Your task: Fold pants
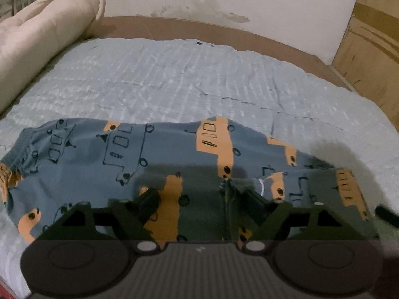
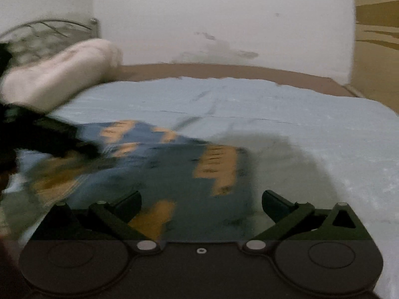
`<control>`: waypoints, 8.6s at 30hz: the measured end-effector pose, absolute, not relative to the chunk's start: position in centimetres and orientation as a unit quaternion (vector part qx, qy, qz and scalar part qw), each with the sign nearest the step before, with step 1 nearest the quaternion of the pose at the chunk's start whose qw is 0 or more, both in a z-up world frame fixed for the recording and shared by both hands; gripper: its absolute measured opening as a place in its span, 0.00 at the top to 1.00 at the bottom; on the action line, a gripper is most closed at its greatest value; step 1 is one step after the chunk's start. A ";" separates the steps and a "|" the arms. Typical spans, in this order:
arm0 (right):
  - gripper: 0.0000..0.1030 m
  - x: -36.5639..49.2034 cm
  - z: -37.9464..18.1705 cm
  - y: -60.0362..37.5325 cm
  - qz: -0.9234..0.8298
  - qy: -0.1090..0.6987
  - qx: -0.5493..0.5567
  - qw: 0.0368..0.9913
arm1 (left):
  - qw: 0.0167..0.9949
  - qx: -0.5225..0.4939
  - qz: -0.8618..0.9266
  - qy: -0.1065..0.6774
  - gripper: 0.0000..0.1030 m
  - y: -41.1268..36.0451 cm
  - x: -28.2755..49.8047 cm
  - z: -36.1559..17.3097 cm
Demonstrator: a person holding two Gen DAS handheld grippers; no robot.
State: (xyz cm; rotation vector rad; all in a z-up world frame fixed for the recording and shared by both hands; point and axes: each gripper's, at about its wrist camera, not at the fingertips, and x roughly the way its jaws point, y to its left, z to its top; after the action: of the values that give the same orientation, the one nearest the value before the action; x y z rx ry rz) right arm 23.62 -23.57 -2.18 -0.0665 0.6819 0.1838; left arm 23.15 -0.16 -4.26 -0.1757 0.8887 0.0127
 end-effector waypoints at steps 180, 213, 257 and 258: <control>0.01 14.8 -0.4 -32.0 -0.021 0.289 0.011 0.957 | 0.919 0.137 -0.251 0.271 0.35 -15.7 14.7 -2.4; 0.88 22.3 1.7 -26.6 0.119 0.290 0.106 0.944 | 0.911 -0.084 -0.013 0.404 0.09 0.5 15.5 -3.9; 0.01 19.9 1.3 -25.4 0.079 0.311 0.035 0.946 | 0.916 -0.018 -0.016 0.400 0.01 -1.2 16.4 -3.4; 0.01 20.7 1.4 -25.1 0.080 0.310 0.037 0.947 | 0.917 -0.019 -0.015 0.399 0.01 -1.3 16.8 -3.5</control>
State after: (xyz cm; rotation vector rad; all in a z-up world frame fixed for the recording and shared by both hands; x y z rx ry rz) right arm 20.74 -25.13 1.43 0.0752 0.6312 0.1620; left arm 16.77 -1.30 -3.46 -0.0384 0.8206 -0.0302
